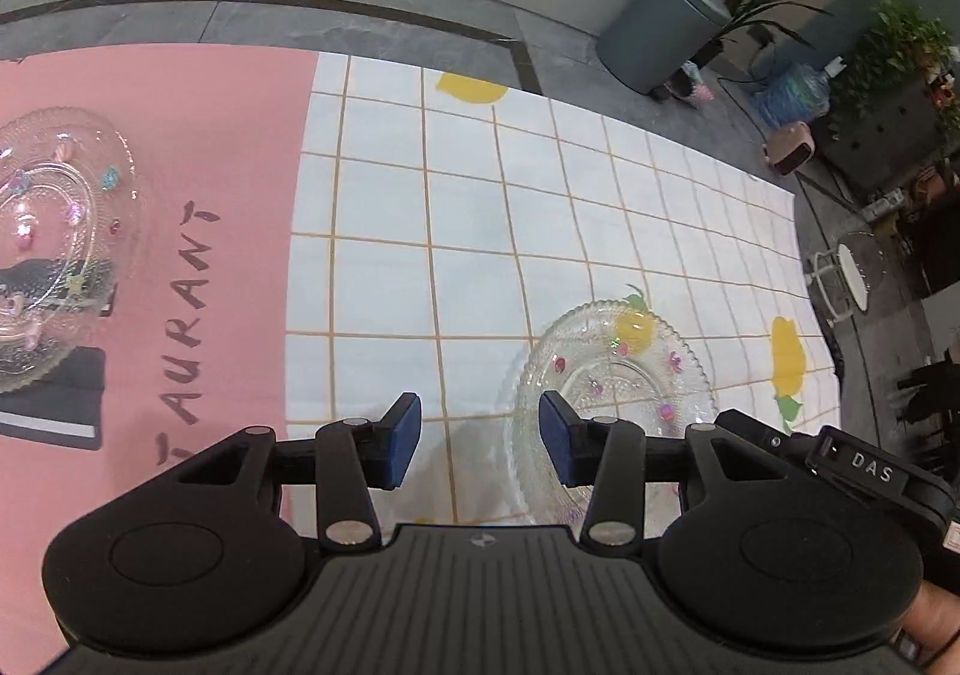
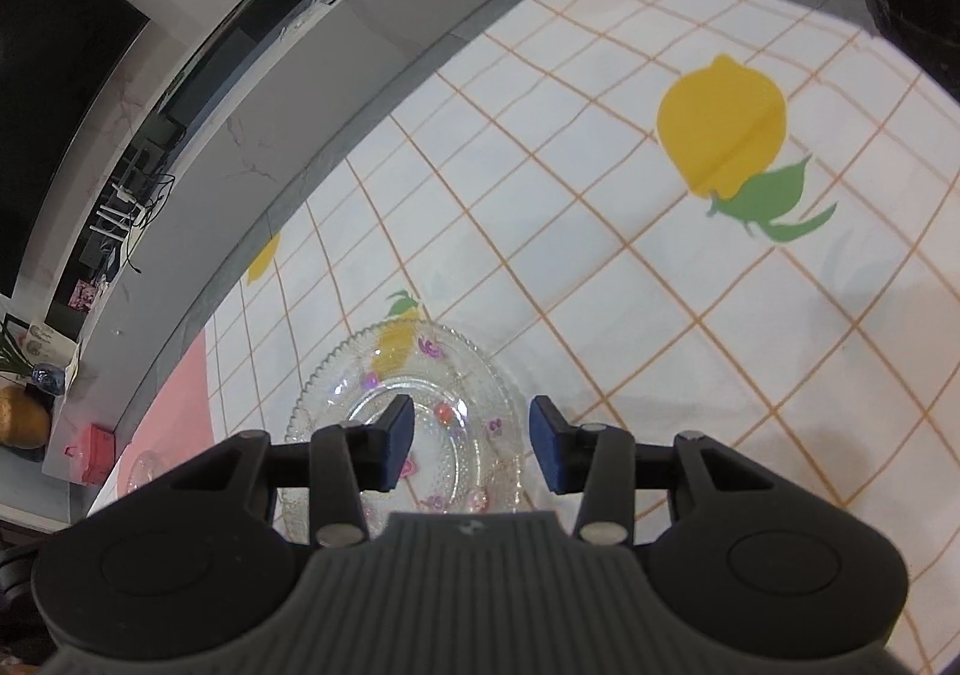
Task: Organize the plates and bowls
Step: 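Move both open tools over the clear glass plate with pink dots, then close the left tool on the glass plate rim while the right tool hovers nearby, then close the right tool on the opposite rim of the glass plate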
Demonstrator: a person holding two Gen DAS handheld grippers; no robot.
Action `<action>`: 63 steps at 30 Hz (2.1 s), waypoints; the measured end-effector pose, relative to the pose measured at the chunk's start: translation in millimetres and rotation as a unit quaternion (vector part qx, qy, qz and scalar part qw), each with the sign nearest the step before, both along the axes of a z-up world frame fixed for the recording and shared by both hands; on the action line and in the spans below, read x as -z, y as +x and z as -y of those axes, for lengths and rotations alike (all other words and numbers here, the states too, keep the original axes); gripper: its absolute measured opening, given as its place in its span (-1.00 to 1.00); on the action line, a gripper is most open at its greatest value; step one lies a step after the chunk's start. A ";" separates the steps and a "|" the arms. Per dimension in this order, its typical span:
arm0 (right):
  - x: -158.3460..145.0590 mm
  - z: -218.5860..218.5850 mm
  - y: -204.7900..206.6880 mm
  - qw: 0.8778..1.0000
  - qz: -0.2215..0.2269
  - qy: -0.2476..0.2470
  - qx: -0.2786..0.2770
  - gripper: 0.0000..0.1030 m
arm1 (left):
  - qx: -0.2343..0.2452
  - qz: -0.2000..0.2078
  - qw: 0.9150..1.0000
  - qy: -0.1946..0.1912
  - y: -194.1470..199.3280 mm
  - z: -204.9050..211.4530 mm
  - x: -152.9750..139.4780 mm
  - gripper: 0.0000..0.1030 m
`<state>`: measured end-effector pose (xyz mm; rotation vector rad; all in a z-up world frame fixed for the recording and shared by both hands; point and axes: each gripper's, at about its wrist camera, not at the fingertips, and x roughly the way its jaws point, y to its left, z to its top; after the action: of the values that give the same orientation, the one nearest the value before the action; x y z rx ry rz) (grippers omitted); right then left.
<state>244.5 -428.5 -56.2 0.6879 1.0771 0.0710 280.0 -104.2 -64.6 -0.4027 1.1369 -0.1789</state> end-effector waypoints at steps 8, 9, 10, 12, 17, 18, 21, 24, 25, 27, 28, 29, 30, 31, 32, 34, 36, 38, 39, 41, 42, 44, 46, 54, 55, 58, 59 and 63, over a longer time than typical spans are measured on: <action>11.3 -6.3 2.2 1.000 -0.004 0.003 -0.008 -0.16 | 0.004 0.001 1.000 0.009 8.7 13.7 12.0 0.00; 12.2 -4.8 1.9 1.000 -0.004 0.007 -0.004 -0.16 | 0.004 -0.001 1.000 0.009 9.6 14.6 14.2 0.00; 12.8 -3.7 1.6 1.000 -0.004 0.013 0.000 -0.16 | 0.002 0.002 1.000 0.006 9.8 14.8 15.7 0.00; 14.5 -1.7 1.8 1.000 -0.003 0.023 0.007 -0.16 | 0.000 0.008 1.000 0.002 9.3 14.7 15.8 0.00; 16.3 4.4 2.0 0.999 -0.003 0.031 0.018 -0.17 | 0.003 0.014 1.000 -0.001 9.0 14.4 16.7 0.00; 16.3 4.2 2.1 0.999 -0.003 0.031 0.018 -0.17 | 0.005 0.014 1.000 -0.001 8.8 14.1 17.3 0.00; 15.6 1.5 1.9 1.000 -0.001 0.026 0.007 -0.18 | 0.013 0.014 1.000 -0.005 7.1 17.2 18.0 -0.20; 16.8 0.0 0.7 0.999 -0.002 0.038 0.004 -0.17 | 0.025 0.012 0.999 -0.015 4.7 22.7 19.9 -0.32; 17.0 0.2 0.5 0.999 -0.002 0.040 0.003 -0.17 | 0.028 0.013 0.999 -0.015 3.8 24.9 19.9 -0.32; 17.8 1.1 0.1 0.999 -0.002 0.044 0.002 -0.17 | 0.029 0.010 0.999 -0.015 3.3 28.0 19.3 -0.33; 17.9 1.0 0.0 0.999 -0.001 0.043 0.000 -0.17 | 0.029 0.010 0.999 -0.011 3.3 29.1 18.7 -0.33; 17.6 1.1 -0.1 0.999 0.000 0.041 -0.003 -0.17 | 0.029 0.010 0.999 -0.009 3.4 30.1 18.2 -0.33; 17.4 0.6 -0.1 0.999 0.001 0.039 -0.005 -0.17 | 0.030 0.010 0.999 -0.010 3.3 30.6 17.7 -0.36; 17.2 -0.1 -0.1 0.999 0.003 0.037 -0.007 -0.16 | 0.031 0.009 0.999 -0.008 3.4 31.2 17.3 -0.36; 16.7 -1.2 0.1 0.999 0.006 0.034 -0.009 -0.15 | 0.031 0.010 0.999 -0.005 3.4 31.6 17.3 -0.36; 16.3 -2.6 -0.4 0.999 0.014 0.026 -0.013 -0.14 | 0.033 0.011 0.999 0.005 2.9 35.1 16.5 -0.42; 17.1 -3.2 -0.3 1.000 0.020 0.022 -0.010 -0.18 | 0.038 0.013 0.999 0.021 1.9 39.0 15.9 -0.47; 19.6 1.2 -0.8 1.000 0.020 0.018 0.015 -0.42 | 0.040 0.011 0.999 0.025 1.5 41.0 16.0 -0.52; 21.4 3.3 -1.2 0.999 0.023 0.016 0.024 -0.49 | 0.039 0.009 0.999 0.022 1.3 40.4 16.4 -0.54; 24.5 6.9 -1.8 0.999 0.029 0.023 0.030 -0.60 | 0.037 0.006 0.999 0.018 0.1 38.8 16.8 -0.55; 25.6 8.3 -1.6 0.999 0.030 0.028 0.031 -0.59 | 0.037 0.006 0.999 0.018 -0.1 38.5 17.2 -0.56; 25.8 8.8 -1.4 0.999 0.033 0.033 0.027 -0.52 | 0.037 0.005 0.999 0.017 0.2 37.4 17.2 -0.57; 24.3 6.0 -0.6 0.999 0.037 0.033 0.017 -0.41 | 0.035 0.005 0.999 0.017 0.9 36.7 17.6 -0.57; 21.2 -3.1 2.1 1.000 0.009 0.019 -0.007 -0.84 | 0.020 0.011 0.999 0.040 -0.3 29.1 14.5 -0.65; 20.0 -4.1 2.3 1.000 0.010 0.020 -0.010 -0.84 | 0.017 0.011 0.999 0.037 -0.8 27.3 14.3 -0.65; 16.2 -7.4 2.2 0.999 0.013 0.027 -0.017 -0.88 | 0.004 0.012 0.999 0.037 -2.1 21.3 12.3 -0.65; 14.9 -8.5 2.0 0.999 0.014 0.028 -0.019 -0.88 | 0.001 0.013 0.999 0.039 -2.5 19.9 11.4 -0.65; 11.2 -11.9 1.1 0.999 0.015 0.036 -0.019 -0.91 | -0.001 0.015 0.999 0.041 -4.9 15.5 8.2 -0.66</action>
<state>245.6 -416.6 -67.4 0.7295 1.0619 0.1534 275.1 -119.6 -72.8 -0.3282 1.1114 -0.1360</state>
